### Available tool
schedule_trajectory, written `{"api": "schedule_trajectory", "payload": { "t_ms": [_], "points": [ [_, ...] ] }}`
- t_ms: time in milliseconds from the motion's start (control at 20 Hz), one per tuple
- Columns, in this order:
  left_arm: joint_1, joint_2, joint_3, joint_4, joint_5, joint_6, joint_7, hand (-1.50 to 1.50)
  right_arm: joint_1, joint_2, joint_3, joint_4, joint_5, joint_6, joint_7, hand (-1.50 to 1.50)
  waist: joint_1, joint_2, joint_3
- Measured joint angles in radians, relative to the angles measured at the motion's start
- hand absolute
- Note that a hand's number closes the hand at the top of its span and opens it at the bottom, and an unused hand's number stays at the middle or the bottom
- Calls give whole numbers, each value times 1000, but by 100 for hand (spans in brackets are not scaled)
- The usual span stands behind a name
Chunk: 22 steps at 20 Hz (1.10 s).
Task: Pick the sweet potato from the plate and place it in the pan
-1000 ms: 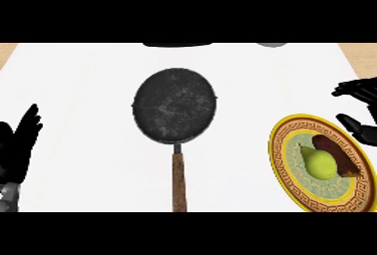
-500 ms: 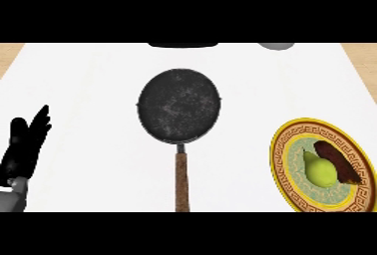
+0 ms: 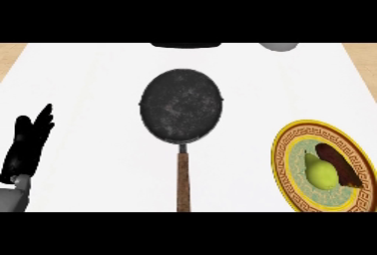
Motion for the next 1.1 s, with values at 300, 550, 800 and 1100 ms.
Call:
{"api": "schedule_trajectory", "payload": {
  "t_ms": [300, 550, 800, 1100],
  "points": [
    [-14, -15, 1, 12, -17, -1, 1, 0, -37, -22, 112, -124, 182, 1, 120, -150, 3, 0, 1],
    [-27, -25, 14, 29, -28, -6, 7, 0, -22, 17, 201, -184, 331, -7, 186, -150, 0, 0, 1],
    [-14, -44, 37, 32, -43, -18, -7, 0, 15, 84, 234, -221, 440, 5, 240, -150, -4, -1, 1],
    [-11, -60, 69, 55, -68, -48, -33, 0, 67, 142, 220, -220, 580, -19, 224, -150, -7, -1, 2]
  ]
}}
